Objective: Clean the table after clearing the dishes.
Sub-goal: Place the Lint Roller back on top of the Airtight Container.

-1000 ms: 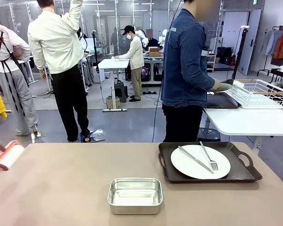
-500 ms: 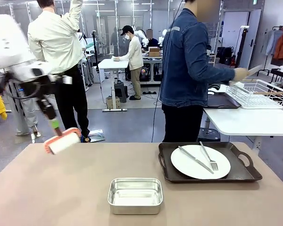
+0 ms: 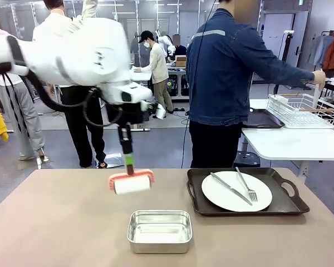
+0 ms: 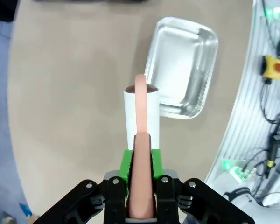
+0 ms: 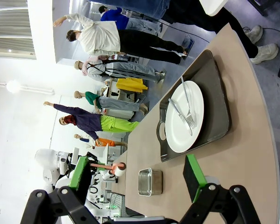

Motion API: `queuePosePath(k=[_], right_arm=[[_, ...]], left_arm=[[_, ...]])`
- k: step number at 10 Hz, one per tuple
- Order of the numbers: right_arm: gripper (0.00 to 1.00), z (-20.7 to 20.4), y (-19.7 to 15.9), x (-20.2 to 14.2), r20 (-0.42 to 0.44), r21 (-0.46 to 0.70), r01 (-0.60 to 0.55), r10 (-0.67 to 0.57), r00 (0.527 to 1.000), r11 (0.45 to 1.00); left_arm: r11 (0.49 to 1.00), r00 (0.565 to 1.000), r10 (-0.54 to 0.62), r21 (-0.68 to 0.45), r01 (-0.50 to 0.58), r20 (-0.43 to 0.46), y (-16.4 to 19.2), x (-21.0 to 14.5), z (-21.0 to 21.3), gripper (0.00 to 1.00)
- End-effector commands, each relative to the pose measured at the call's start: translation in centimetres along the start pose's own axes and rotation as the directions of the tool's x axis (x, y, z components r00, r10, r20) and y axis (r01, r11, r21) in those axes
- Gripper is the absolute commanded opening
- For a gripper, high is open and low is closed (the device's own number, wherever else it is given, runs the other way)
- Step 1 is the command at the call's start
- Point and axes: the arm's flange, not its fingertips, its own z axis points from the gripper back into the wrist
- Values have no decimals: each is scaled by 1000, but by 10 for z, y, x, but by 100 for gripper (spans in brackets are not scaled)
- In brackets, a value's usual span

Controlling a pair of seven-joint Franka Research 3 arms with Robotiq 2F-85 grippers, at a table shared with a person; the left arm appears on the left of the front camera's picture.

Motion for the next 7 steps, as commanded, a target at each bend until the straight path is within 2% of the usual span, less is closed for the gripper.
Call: queuePosePath(k=[1,2,3,4,7], right_arm=[[100,2,3,-1,0,11,-14,14,1000,1000],[100,2,3,-1,0,11,-14,14,1000,1000],[100,2,3,-1,0,11,-14,14,1000,1000],[100,2,3,-1,0,11,-14,14,1000,1000],[100,2,3,-1,0,11,-14,14,1000,1000]], left_arm=[[997,996,-83,-16,82,-45,-4,25,-14,21],[994,997,-74,-85,70,-33,-16,42,-34,21],[990,994,-100,-102,95,-41,-22,52,-52,21],[991,996,-68,-122,61,-52,-24,57,-60,21],[990,994,-98,-106,92,-48,-28,58,-65,21]])
